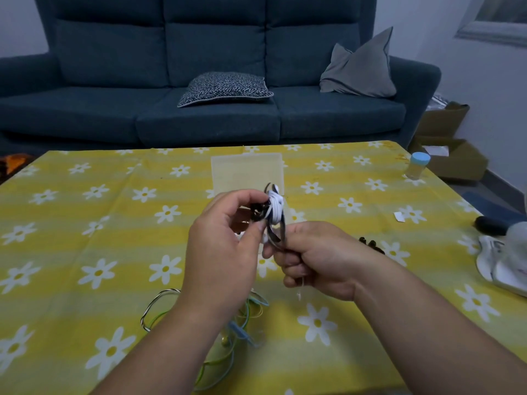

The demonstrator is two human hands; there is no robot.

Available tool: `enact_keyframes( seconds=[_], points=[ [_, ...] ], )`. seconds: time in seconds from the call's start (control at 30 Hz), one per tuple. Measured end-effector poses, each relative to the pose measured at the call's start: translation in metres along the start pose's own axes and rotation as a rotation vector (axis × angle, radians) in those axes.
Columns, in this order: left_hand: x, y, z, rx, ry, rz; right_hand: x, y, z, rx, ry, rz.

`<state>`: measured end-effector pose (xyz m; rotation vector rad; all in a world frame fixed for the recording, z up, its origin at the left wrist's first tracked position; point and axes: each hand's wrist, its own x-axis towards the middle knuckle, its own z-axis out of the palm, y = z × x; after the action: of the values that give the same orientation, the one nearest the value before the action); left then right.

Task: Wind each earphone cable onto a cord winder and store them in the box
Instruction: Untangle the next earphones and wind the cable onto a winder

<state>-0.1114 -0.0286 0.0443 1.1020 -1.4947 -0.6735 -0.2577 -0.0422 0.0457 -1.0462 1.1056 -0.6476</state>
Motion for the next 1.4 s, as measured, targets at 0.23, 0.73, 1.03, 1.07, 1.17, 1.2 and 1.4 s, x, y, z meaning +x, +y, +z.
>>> enact_keyframes(
  seconds=[0.23, 0.73, 1.03, 1.07, 1.17, 1.2, 1.4],
  points=[
    [0.010, -0.016, -0.011, 0.054, 0.031, -0.072, -0.008, -0.004, -0.004, -0.149, -0.060, -0.083],
    [0.007, -0.014, -0.006, 0.351, 0.033, 0.122, -0.026, -0.019, -0.006, -0.534, -0.100, -0.217],
    [0.007, -0.015, -0.007, 0.270, -0.022, 0.042, -0.028, -0.025, -0.007, -0.508, -0.005, -0.290],
    [0.006, -0.014, -0.007, 0.291, -0.048, 0.081, -0.028, -0.026, -0.008, -0.461, 0.025, -0.316],
    [0.005, -0.011, -0.006, 0.335, -0.127, 0.185, -0.028, -0.029, -0.012, -0.342, 0.141, -0.389],
    [0.004, -0.010, -0.005, 0.330, -0.139, 0.204, -0.027, -0.030, -0.014, -0.317, 0.190, -0.404],
    [0.000, -0.003, -0.004, 0.161, -0.187, 0.191, -0.020, -0.028, -0.026, -0.177, 0.465, -0.403]
  ],
)
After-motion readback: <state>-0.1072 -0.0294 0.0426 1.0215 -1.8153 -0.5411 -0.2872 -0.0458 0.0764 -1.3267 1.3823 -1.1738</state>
